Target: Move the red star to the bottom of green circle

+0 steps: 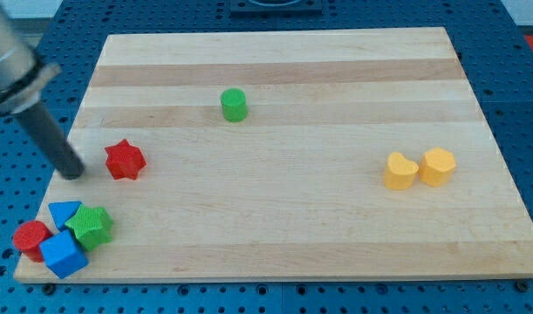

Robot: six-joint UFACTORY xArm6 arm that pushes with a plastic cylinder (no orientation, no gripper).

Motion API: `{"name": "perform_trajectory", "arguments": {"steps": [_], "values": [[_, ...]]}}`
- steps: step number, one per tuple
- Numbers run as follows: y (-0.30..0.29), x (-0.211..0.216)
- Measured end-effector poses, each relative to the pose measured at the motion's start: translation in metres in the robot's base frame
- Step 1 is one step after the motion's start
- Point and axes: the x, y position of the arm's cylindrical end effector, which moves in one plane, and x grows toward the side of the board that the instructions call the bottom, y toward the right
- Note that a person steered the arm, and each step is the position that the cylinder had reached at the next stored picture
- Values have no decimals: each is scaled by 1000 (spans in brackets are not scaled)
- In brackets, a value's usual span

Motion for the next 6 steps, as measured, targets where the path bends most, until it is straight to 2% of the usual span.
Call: {"name": "perform_trajectory", "arguments": {"steps": [2, 3, 4, 5, 6], "values": [[136, -14], [126, -5], [111, 25], [132, 32], [161, -2]]}}
